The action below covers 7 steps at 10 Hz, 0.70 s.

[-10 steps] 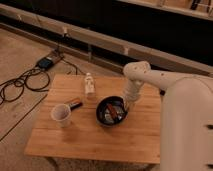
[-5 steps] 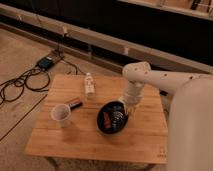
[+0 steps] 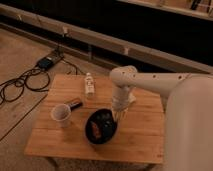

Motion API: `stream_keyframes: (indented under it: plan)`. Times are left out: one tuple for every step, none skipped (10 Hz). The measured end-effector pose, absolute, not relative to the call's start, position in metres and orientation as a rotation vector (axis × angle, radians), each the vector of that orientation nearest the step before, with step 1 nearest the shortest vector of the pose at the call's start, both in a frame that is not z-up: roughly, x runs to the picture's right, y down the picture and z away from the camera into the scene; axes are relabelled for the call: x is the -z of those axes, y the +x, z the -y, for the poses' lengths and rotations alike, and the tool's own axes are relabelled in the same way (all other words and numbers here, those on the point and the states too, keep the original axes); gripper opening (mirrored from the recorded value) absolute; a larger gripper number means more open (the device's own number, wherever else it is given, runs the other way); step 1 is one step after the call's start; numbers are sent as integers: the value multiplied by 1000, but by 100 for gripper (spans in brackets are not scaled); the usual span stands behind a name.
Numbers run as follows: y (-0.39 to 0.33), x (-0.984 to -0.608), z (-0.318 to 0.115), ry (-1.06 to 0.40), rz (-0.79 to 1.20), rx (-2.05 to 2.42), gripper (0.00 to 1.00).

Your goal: Drag the ceramic bowl in a circle

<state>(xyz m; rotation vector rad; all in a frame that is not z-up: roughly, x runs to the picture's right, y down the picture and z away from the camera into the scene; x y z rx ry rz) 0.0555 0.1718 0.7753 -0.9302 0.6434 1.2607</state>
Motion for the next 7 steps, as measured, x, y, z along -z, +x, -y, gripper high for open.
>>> stream_keyframes:
  plan:
    - [43,-784,-169,-935,-633,-1240,8]
    - [38,-794,-164,-929,-628,-1232,8]
    - [37,-806,-154,-912,-627,-1231,8]
    - [39,-817,-144,-893,-630,-1233,8]
    - [42,-825,-135,-877,-631,-1235,8]
    - [49,-833,-124,-856,-637,-1240,8]
    - [60,-840,-113,-833,-651,-1245,8]
